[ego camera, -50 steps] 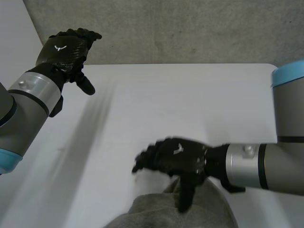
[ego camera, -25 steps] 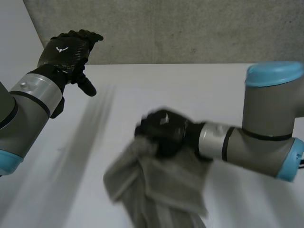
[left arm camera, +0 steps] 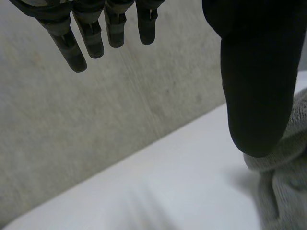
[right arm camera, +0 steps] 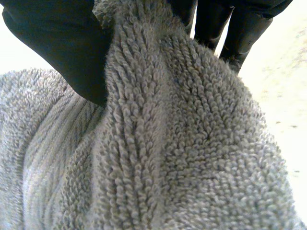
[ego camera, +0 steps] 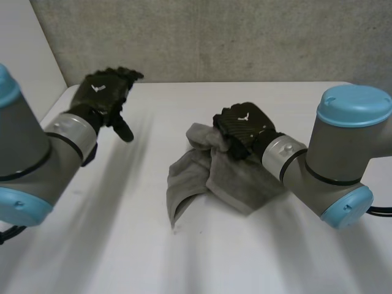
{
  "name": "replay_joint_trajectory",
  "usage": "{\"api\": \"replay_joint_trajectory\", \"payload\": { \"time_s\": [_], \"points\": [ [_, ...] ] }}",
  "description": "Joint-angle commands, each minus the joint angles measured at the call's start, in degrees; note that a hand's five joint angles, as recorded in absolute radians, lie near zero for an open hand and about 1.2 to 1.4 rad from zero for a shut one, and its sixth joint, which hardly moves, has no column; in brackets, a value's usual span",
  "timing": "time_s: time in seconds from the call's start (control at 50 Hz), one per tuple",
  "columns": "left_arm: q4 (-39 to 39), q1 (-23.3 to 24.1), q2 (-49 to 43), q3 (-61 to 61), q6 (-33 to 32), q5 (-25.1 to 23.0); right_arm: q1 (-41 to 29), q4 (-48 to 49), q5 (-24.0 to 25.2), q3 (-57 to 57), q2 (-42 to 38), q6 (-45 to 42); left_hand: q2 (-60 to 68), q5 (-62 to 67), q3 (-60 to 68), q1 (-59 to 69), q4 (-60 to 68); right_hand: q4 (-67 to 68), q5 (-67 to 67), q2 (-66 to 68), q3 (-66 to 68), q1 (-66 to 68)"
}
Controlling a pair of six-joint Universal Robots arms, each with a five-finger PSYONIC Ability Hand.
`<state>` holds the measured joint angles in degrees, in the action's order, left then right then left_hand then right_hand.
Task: Fold the towel.
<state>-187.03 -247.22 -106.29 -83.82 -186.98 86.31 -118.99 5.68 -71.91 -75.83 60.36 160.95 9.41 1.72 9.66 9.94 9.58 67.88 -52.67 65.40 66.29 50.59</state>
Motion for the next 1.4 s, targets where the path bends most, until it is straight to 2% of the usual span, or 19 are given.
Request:
{"api": "replay_joint_trajectory", "payload": {
  "time_s": [0.02,0.14,0.18,0.26,0.42,0.5,0.58,0.6,0.62,0.64,0.68,0.74,0.86,0.9,1.08,1.22,1.34,1.38,1.4],
  "points": [
    [-6.1,0.1,-10.8,0.8,0.1,-0.9,1.0,-3.2,6.9,0.0,0.3,0.9,2.1,-0.2,1.9,1.6,2.0,9.5,-14.7,12.0,11.1,26.8],
    [-7.2,0.3,-15.8,1.7,0.7,-6.2,3.7,-6.1,11.7,-0.4,2.8,1.3,2.1,-0.2,1.9,1.6,2.0,9.5,-14.7,12.0,11.1,26.8],
    [-7.2,0.8,-19.1,2.9,0.9,-11.7,4.4,-7.8,14.9,-0.6,3.5,1.4,2.1,-0.2,1.9,1.6,2.0,9.5,-14.7,12.0,11.1,26.8],
    [-7.3,1.0,-22.1,4.8,2.0,-14.4,4.8,-8.8,16.5,-0.9,3.7,1.4,3.0,0.7,2.7,2.5,2.8,9.5,-14.7,12.0,11.1,26.8],
    [-7.3,1.4,-28.1,10.3,11.9,-15.6,5.7,-12.2,18.0,-1.6,4.6,1.3,3.5,1.2,3.2,3.0,3.3,9.5,-14.7,12.0,11.1,26.8],
    [-7.5,2.9,-29.7,12.3,17.1,-22.1,5.9,-13.2,20.0,-2.0,4.7,1.2,3.8,1.5,3.6,3.3,3.7,9.5,-14.7,12.0,11.1,26.8],
    [-7.7,3.1,-29.9,12.8,19.1,-25.4,6.0,-13.2,20.4,-2.2,4.8,1.2,15.6,13.3,15.4,15.1,15.4,8.5,-13.7,11.0,10.1,25.8],
    [-8.0,3.1,-29.9,12.8,19.5,-25.8,6.1,-13.3,20.4,-2.2,4.8,1.2,29.4,27.1,29.2,28.9,29.3,7.3,-12.5,9.8,8.9,24.6],
    [-8.7,3.1,-29.8,12.9,19.8,-25.2,6.1,-13.3,20.3,-2.2,4.8,1.0,46.1,43.7,45.8,45.5,45.9,6.6,-11.8,9.1,8.2,23.9],
    [-8.7,3.1,-29.8,12.9,19.8,-25.2,6.1,-13.3,20.3,-2.2,4.8,0.9,46.2,43.9,46.0,45.7,46.0,6.6,-11.8,9.1,8.2,23.9],
    [-10.5,3.1,-29.2,13.0,20.3,-22.9,6.1,-13.4,20.3,-1.9,4.8,1.1,70.5,68.2,70.2,70.0,70.3,6.6,-11.8,9.1,8.2,23.9],
    [-11.2,3.1,-29.1,13.0,20.5,-21.3,6.1,-13.2,19.8,-1.3,4.8,0.8,70.6,68.3,70.3,70.1,70.4,6.8,-12.0,9.3,8.4,24.1],
    [-12.4,3.1,-26.1,12.7,19.5,-13.5,6.6,-13.2,17.3,0.6,5.2,0.9,70.6,68.3,70.3,70.1,70.4,6.8,-12.0,9.3,8.4,24.1],
    [-13.3,3.1,-22.8,12.3,17.8,-8.5,6.8,-12.8,13.7,2.2,5.4,0.5,70.6,68.3,70.3,70.1,70.4,6.1,-11.3,8.6,7.7,23.4],
    [-13.4,3.1,-11.9,7.6,10.3,-3.4,6.2,-7.0,5.0,6.6,5.9,-2.7,70.6,68.3,70.3,70.1,70.4,-3.0,-2.3,-0.5,-1.4,14.3],
    [-13.4,5.9,-7.9,-0.2,4.6,-3.1,4.9,-5.3,0.5,9.3,0.0,-3.5,70.6,68.3,70.3,70.1,70.4,-57.9,52.7,-55.4,-56.3,-40.6],
    [-13.6,7.7,-9.7,-3.7,0.2,-2.3,4.7,-7.4,-6.0,10.6,-2.6,-4.0,70.6,68.3,70.3,70.1,70.4,-57.9,52.7,-55.4,-56.3,-40.6],
    [-13.6,7.8,-11.7,-4.4,-3.3,0.0,4.6,-8.1,-11.8,10.0,-1.8,-5.2,70.6,68.3,70.3,70.1,70.4,-57.9,52.7,-55.4,-56.3,-40.6],
    [-13.6,7.8,-11.7,-4.4,-3.3,0.0,4.6,-8.1,-11.8,10.0,-1.8,-5.2,70.6,68.3,70.3,70.1,70.4,-57.9,52.7,-55.4,-56.3,-40.6]
  ]
}}
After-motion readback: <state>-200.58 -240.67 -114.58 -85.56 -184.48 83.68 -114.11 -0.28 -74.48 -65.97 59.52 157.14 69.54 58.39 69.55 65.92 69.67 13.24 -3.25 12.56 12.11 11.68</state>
